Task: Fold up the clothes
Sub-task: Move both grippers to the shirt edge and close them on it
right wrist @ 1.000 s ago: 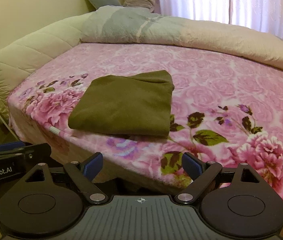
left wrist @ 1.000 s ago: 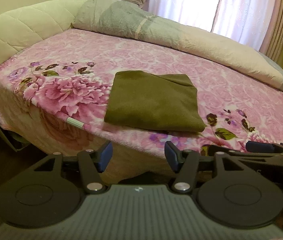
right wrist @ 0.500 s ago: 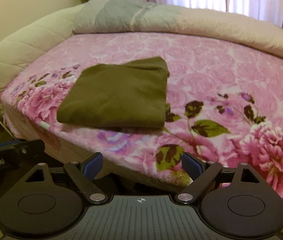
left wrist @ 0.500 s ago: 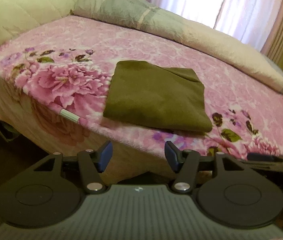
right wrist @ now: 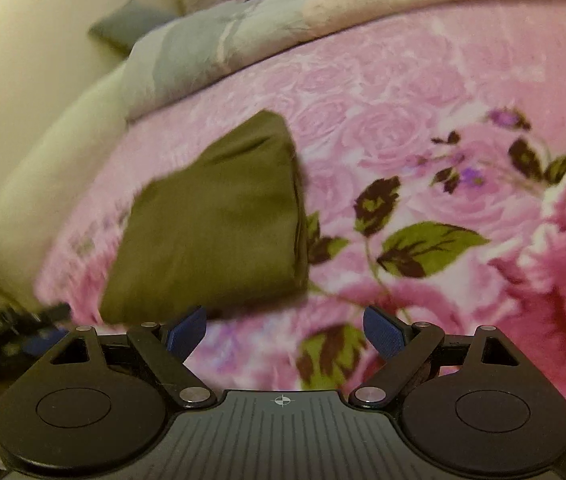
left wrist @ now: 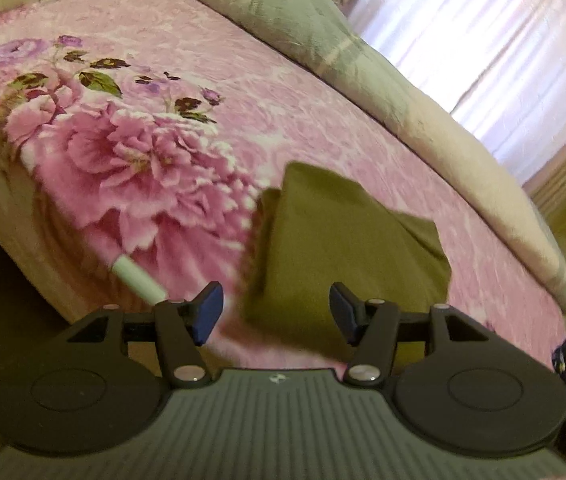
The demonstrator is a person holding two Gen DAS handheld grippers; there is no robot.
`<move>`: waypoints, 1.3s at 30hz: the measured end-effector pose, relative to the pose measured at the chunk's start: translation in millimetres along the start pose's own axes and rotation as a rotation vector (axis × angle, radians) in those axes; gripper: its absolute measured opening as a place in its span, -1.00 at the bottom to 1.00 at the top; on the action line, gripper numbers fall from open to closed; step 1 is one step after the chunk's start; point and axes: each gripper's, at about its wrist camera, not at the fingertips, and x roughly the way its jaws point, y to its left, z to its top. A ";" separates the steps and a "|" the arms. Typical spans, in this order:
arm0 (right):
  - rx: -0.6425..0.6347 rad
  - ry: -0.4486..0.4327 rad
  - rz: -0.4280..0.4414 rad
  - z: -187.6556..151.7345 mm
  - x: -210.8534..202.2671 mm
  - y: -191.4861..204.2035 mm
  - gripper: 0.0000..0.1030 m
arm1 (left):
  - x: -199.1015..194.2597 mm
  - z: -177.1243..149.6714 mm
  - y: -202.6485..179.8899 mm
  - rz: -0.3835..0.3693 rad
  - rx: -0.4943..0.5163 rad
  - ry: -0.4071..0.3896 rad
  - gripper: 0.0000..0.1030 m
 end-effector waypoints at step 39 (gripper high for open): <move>0.047 0.182 0.399 80.9 133.0 -28.3 0.41 | 148.2 42.6 35.5 -0.331 -0.201 0.217 -0.16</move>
